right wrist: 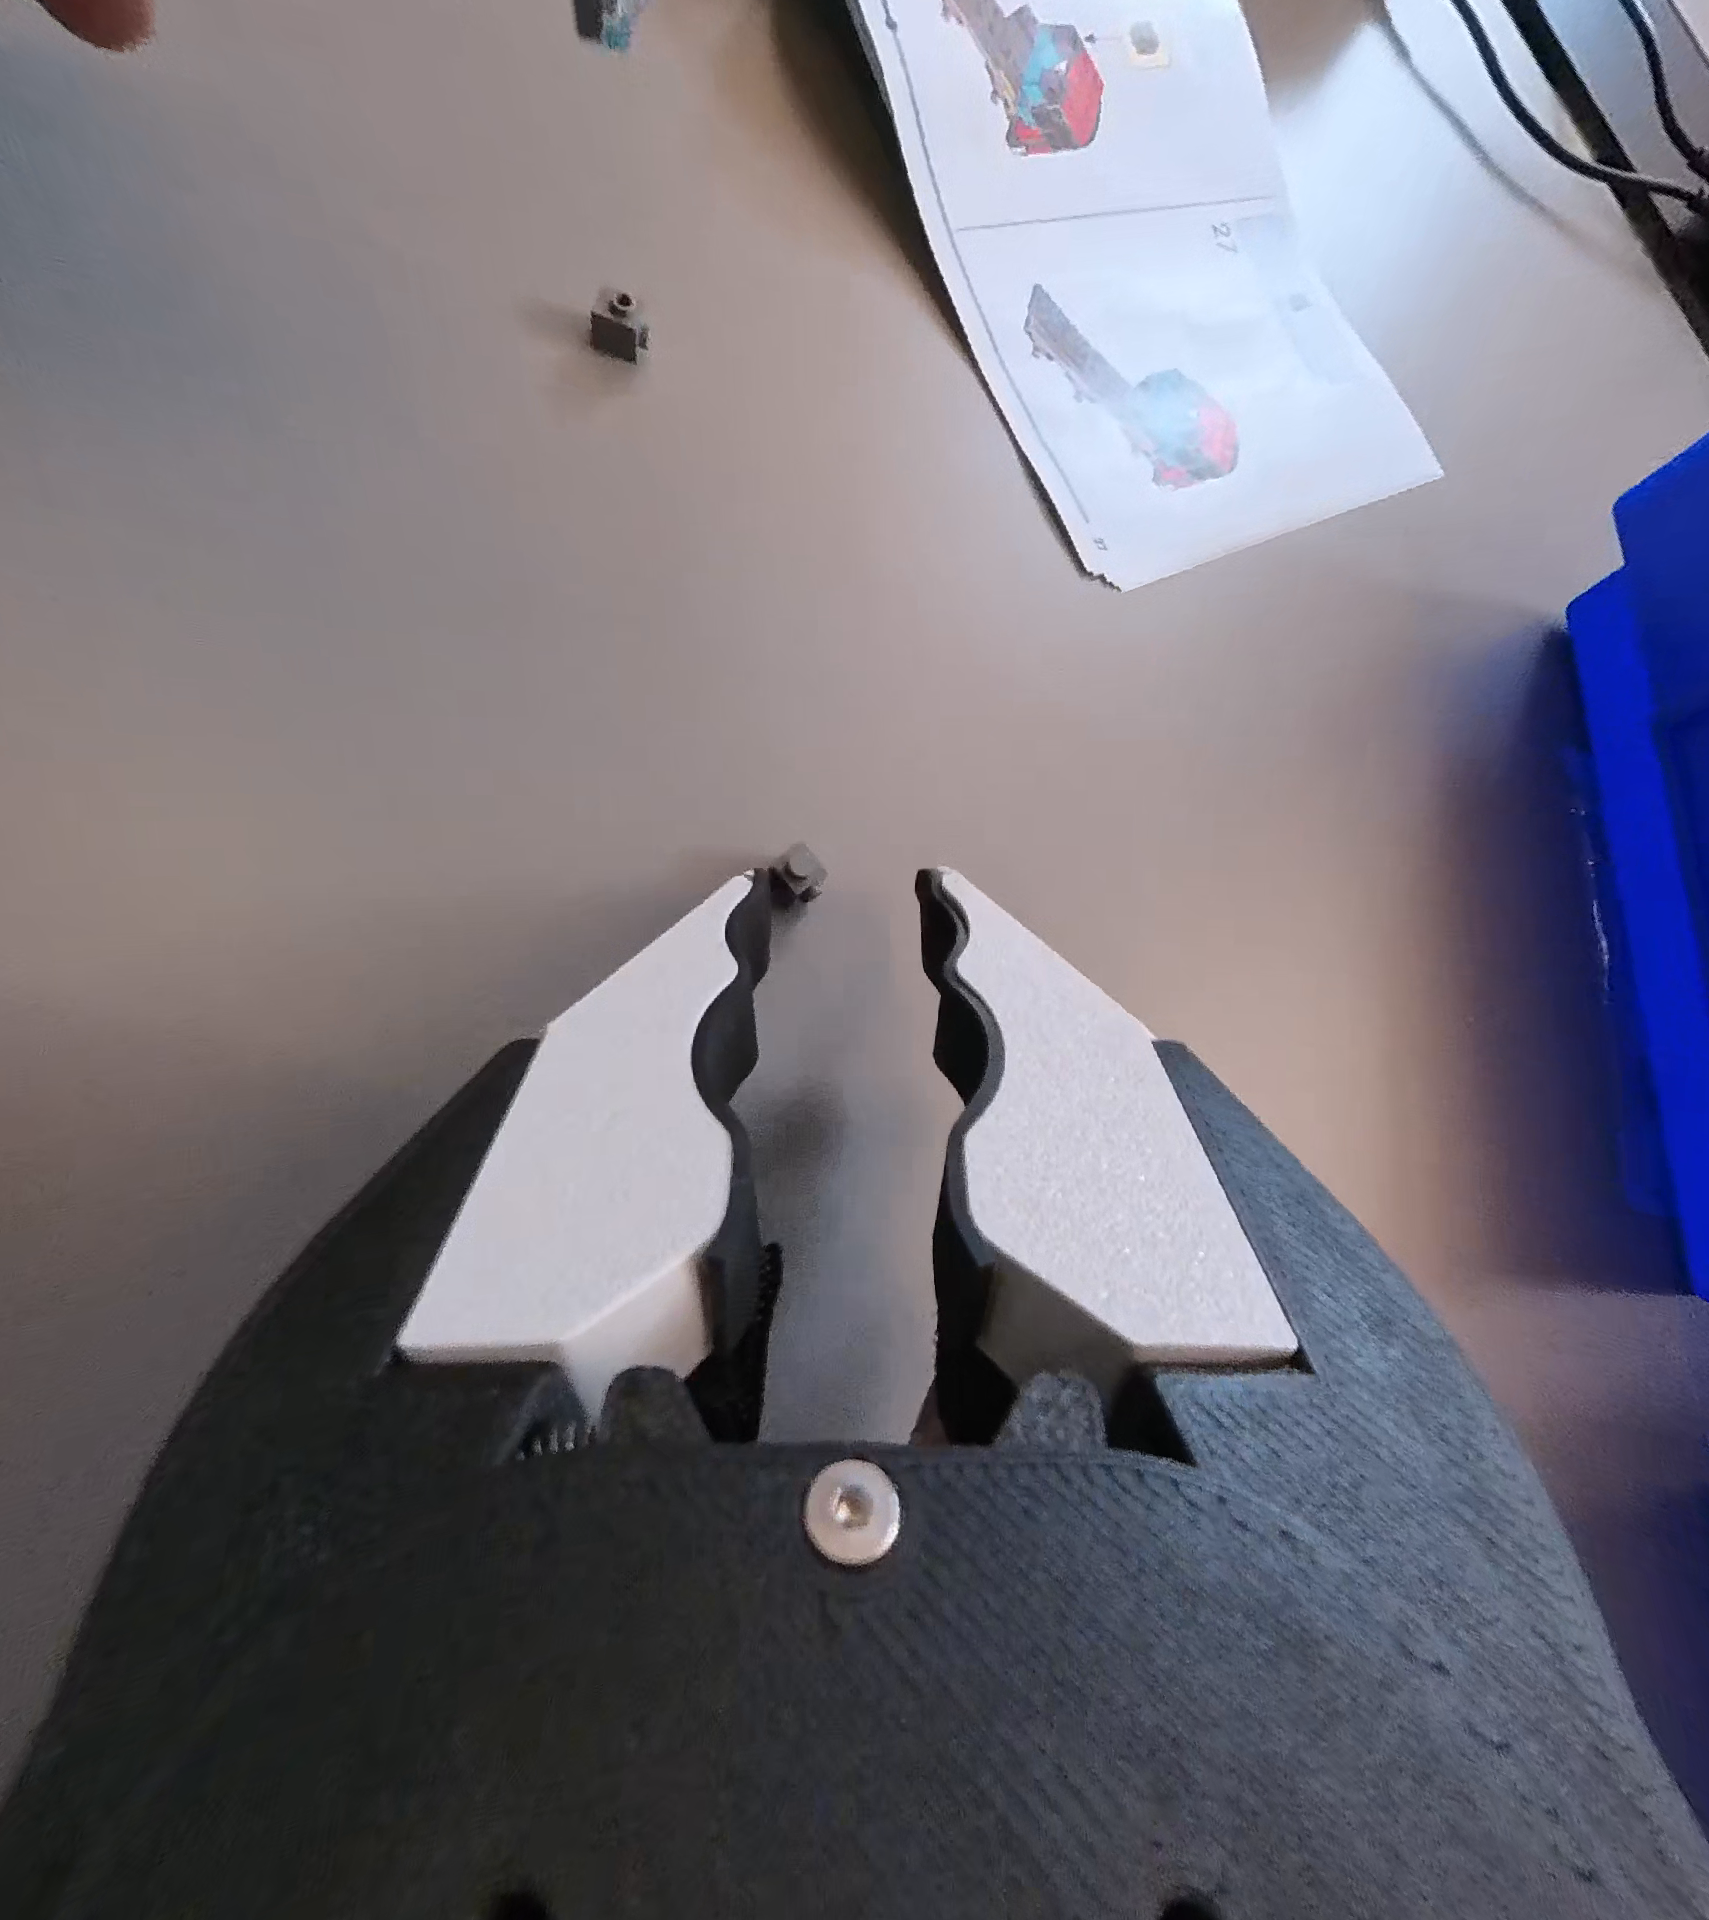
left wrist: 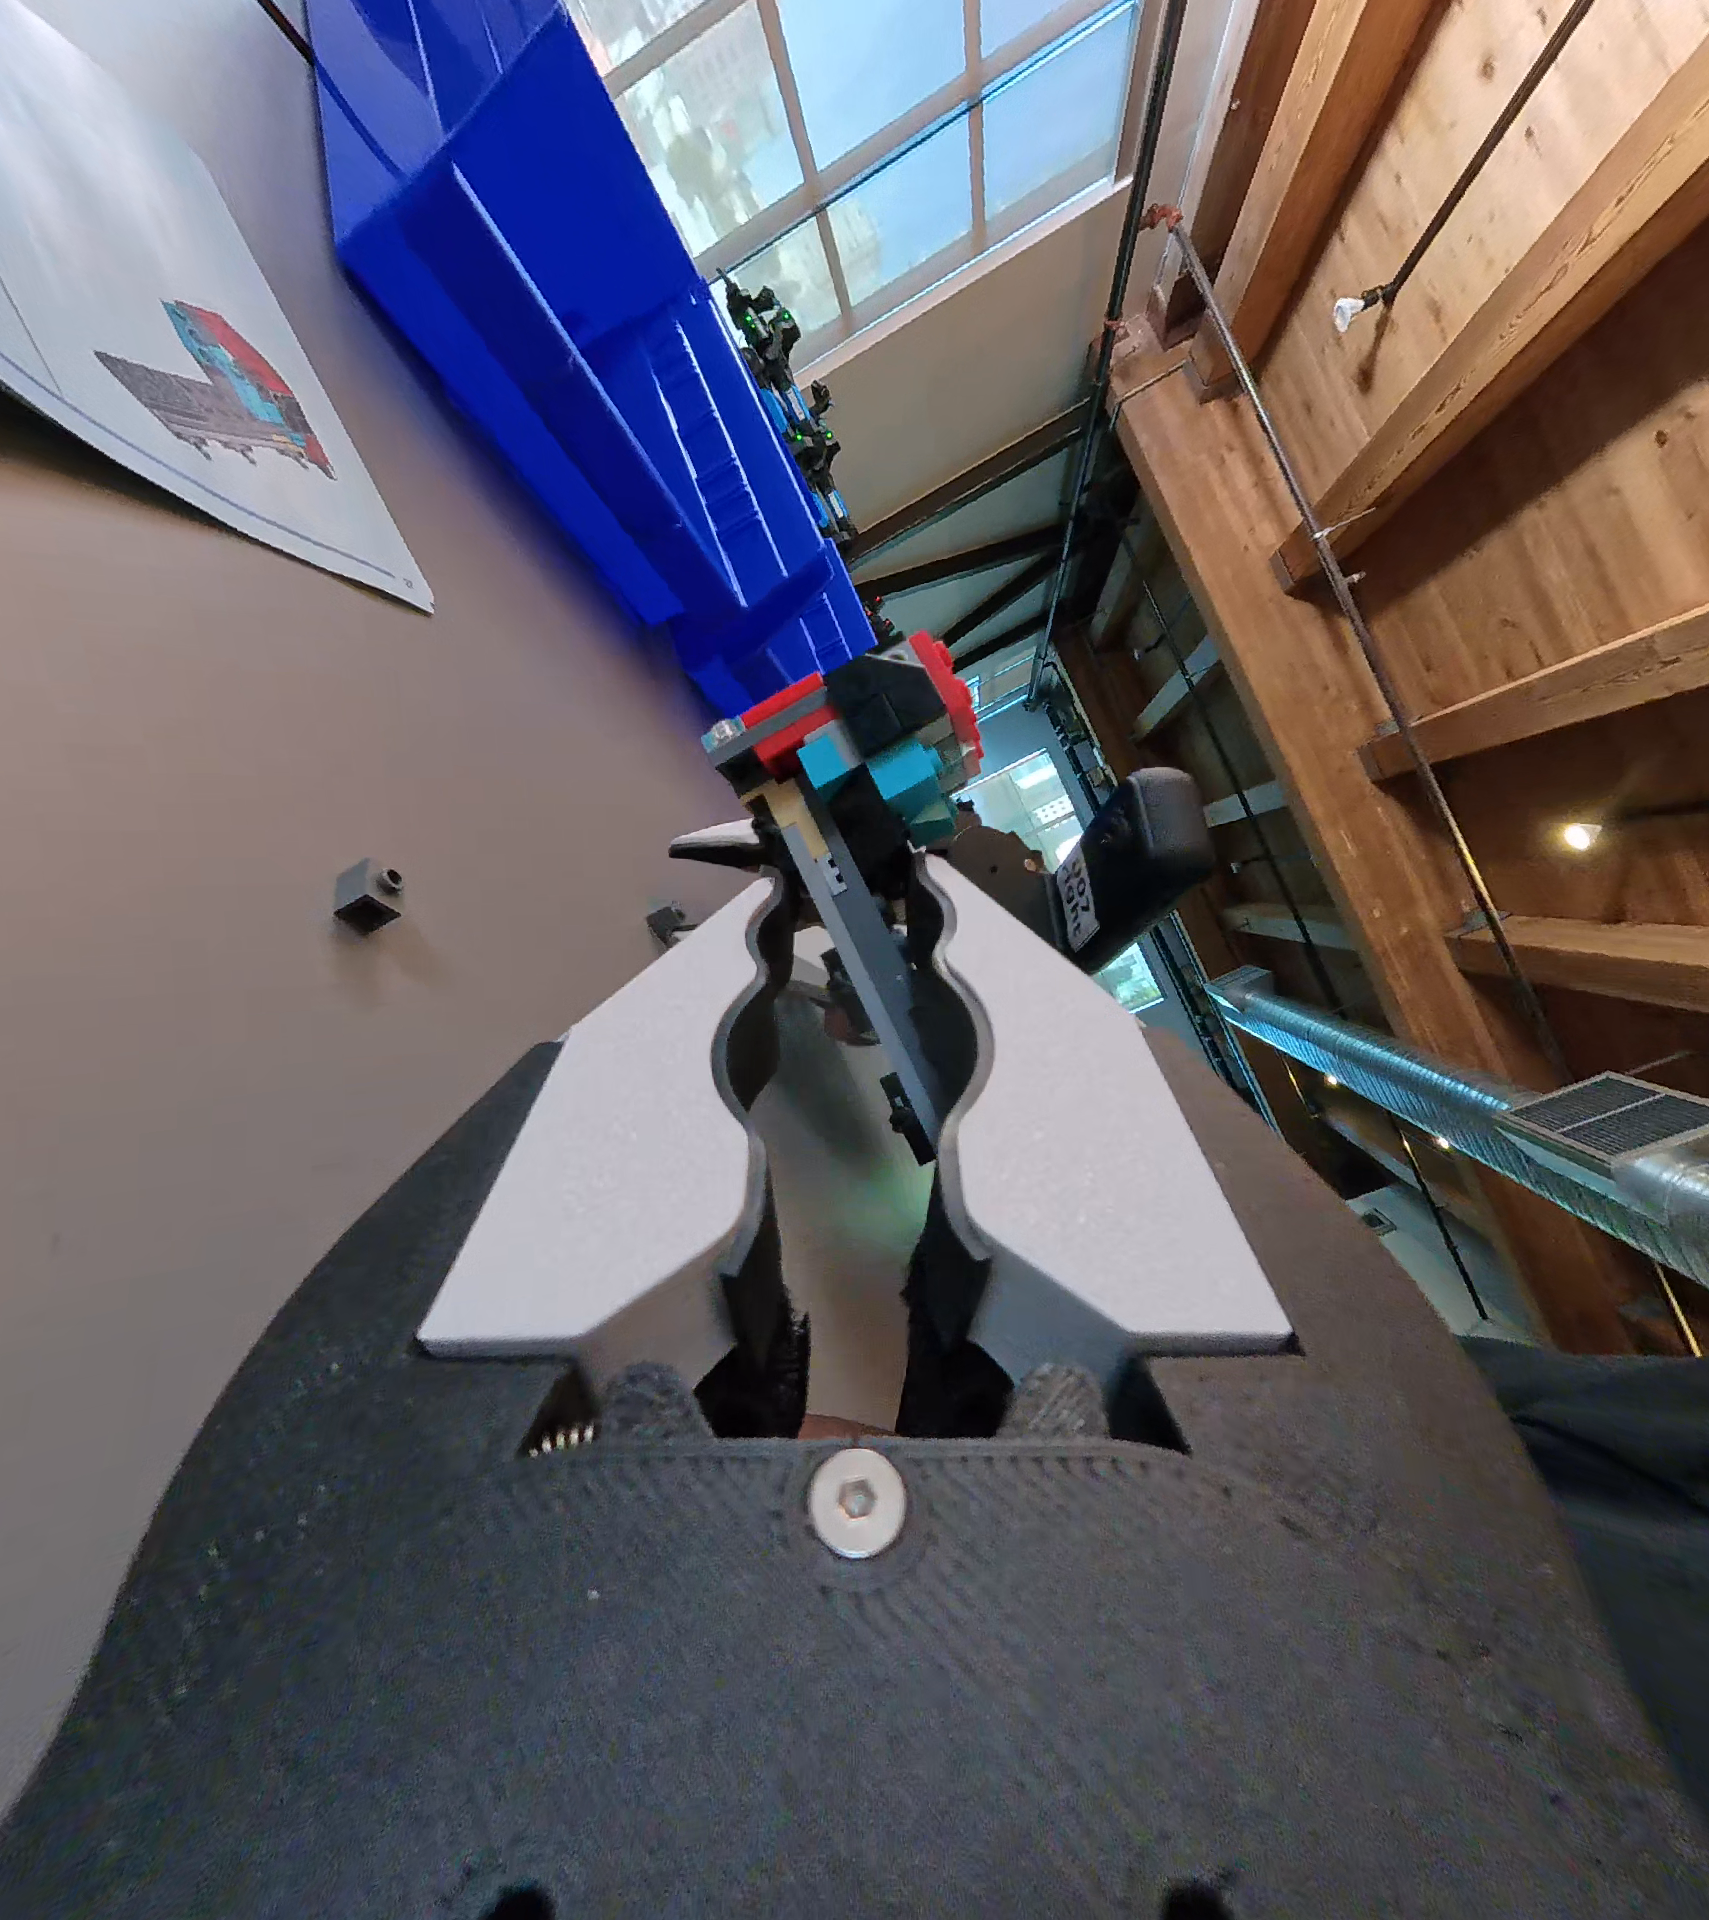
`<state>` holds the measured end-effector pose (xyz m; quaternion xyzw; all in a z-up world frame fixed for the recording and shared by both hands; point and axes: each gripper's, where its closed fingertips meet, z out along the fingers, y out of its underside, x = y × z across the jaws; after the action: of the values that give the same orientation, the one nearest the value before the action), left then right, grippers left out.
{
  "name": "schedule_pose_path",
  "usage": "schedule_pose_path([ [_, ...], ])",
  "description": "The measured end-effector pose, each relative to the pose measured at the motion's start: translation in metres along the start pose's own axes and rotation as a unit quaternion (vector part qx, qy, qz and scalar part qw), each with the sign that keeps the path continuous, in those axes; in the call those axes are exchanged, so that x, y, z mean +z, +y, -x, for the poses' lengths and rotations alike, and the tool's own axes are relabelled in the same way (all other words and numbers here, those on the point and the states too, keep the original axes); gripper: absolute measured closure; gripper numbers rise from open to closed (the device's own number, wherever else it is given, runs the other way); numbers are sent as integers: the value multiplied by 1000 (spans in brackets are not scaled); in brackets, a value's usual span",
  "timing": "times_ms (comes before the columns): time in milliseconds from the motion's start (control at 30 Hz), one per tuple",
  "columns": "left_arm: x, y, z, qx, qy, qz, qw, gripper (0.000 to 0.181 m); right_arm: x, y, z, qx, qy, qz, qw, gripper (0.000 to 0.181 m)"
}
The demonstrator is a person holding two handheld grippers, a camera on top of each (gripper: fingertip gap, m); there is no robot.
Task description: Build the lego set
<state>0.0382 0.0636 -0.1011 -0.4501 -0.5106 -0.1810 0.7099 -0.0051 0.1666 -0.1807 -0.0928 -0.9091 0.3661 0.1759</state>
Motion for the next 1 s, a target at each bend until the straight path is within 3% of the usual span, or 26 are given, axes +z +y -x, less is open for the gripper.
schedule_pose_path([
  [300, 0, 0, -1, -2, 4, 1, 1000, 160, 1, -4, 9, 0, -28, -14, 1000, 154],
  [500, 1, 1, -1, -30, 15, 1, 999, 159, 3, -4, 6, 5, -43, -10, 999, 171],
  [633, 2, 2, -1, -34, 14, 1, 999, 160, 4, -9, 4, 6, -33, -14, 999, 172],
  [1000, 7, 7, 4, -33, -10, 6, 999, 160, -40, -120, 26, 21, -32, -167, 985, 172],
])
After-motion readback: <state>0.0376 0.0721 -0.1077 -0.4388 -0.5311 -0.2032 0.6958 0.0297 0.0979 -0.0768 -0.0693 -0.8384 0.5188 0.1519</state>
